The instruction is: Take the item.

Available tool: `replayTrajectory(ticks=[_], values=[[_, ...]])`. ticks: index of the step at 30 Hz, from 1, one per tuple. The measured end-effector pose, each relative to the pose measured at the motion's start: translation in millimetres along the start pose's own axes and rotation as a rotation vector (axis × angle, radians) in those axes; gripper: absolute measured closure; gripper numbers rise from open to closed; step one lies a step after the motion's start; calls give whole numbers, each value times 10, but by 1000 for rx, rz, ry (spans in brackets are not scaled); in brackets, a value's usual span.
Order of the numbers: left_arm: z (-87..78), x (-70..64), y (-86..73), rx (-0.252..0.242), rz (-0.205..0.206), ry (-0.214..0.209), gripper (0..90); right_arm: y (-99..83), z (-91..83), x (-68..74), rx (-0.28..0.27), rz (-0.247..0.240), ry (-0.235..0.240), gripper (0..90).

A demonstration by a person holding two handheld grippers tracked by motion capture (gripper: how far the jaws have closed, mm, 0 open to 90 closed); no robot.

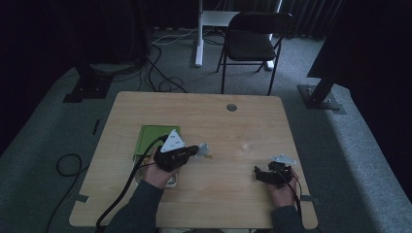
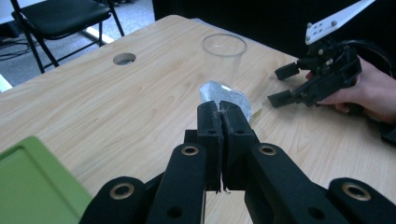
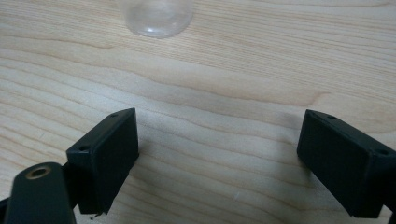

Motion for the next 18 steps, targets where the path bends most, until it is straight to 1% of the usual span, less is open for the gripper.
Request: replayTrajectory(ticks=[3,7,14,18], values=[[66,10,58,4,-1,-7,890,0,0,0,0,0,0,122],[114,34,85,7,-8,-8,890,0,0,0,0,0,0,122],[137,54,120,4,-9,-13,890,0,-1,0,1,-1,0,121],[146,42,144,1,-7,-17,890,0,-1,0,1,0,0,122]])
Point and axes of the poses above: each handheld gripper's, and its own axes: z roughly forward along the jaws, y roughly out of its top, x roughly to its left, the point moved 4 cm from there along z, roughly forward along the jaws, and after that the axes turned 11 degrees about x, right-handed, at the moved point
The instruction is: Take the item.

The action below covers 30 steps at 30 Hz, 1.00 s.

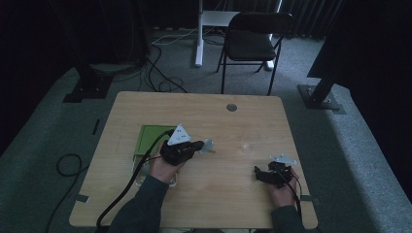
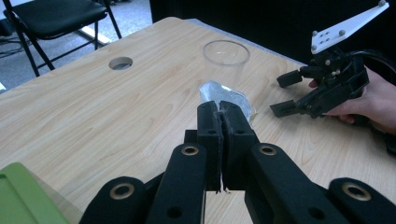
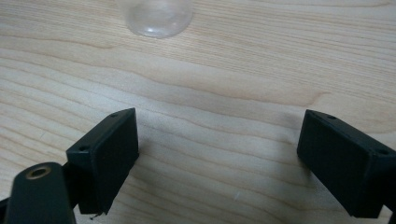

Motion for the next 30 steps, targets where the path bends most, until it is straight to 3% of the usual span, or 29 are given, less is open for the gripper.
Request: replayTrajectory(ticks=[24,30], values=[[152,-48,170,4,15,-29,890,11,7,2,-1,-3,4,121],[185,-89,280,4,32,-39,890,15,9,3,-1,-3,4,122]])
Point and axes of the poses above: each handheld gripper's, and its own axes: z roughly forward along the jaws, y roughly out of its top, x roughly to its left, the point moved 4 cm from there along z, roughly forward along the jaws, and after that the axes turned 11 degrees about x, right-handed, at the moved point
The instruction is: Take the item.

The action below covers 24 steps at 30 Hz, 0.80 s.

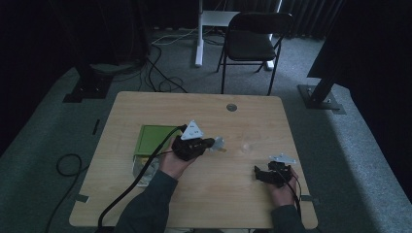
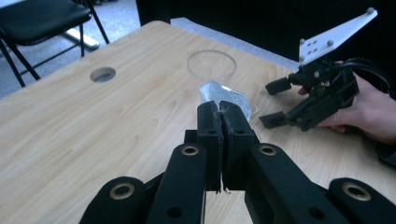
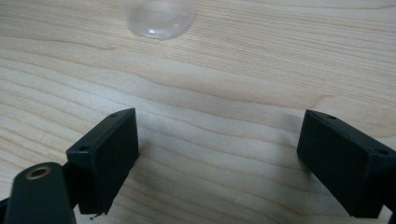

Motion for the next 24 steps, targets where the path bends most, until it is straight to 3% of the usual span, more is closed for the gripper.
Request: replayTrajectory(ticks=[6,12,19,24], values=[[33,-21,88,11,15,12,890,1,1,-3,-2,-4,-1,122],[85,-4,127,1,-3,-2,890,1,1,-2,-1,-3,-1,122],[166,-43,222,17,15,1,890,2,1,-2,-1,-3,0,122],[200,-35,284,15,5,-3,890,2,2,-2,-2,-3,0,122]])
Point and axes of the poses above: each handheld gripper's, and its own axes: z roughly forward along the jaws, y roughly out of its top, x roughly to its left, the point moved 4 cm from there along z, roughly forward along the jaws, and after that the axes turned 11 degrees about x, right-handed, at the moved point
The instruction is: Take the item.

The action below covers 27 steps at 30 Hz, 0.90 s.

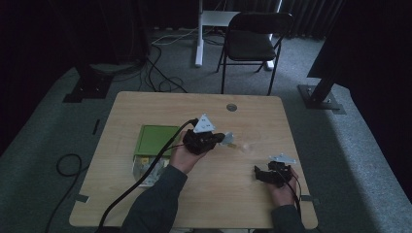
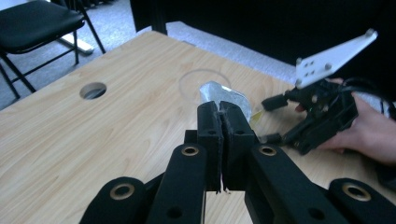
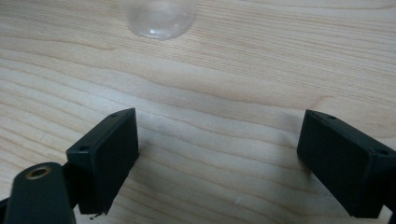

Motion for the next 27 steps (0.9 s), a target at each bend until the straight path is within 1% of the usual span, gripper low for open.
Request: replayTrajectory(ticks=[1,3,4,5,7,13,14,15,16,17,18,19,21,27], values=[[41,-11,71,0,2,-13,890,0,0,-1,1,-1,1,122],[55,2,86,-7,-7,-26,890,1,0,-1,1,-1,1,122],[70,21,85,-7,-17,-27,890,1,0,-1,1,-1,1,122],[70,21,85,-7,-17,-27,890,1,0,-1,1,-1,1,122],[106,53,73,12,-14,-19,890,1,1,0,0,-1,1,121],[130,72,92,16,-11,-11,890,3,2,0,0,-1,1,122],[143,43,124,38,15,3,890,4,3,2,0,1,1,122],[148,12,163,39,29,3,890,4,2,2,1,0,1,122],[149,-12,210,32,35,-5,890,4,3,1,2,0,1,121],[147,-20,258,22,36,-7,890,4,3,1,2,0,1,122],[147,-20,258,22,36,-7,890,4,3,1,2,0,1,122],[156,-24,353,12,34,-9,890,4,3,1,1,0,1,122],[171,-40,413,17,46,-5,889,5,3,2,2,1,1,122],[218,-67,576,19,60,-13,890,5,3,2,0,0,1,122]])
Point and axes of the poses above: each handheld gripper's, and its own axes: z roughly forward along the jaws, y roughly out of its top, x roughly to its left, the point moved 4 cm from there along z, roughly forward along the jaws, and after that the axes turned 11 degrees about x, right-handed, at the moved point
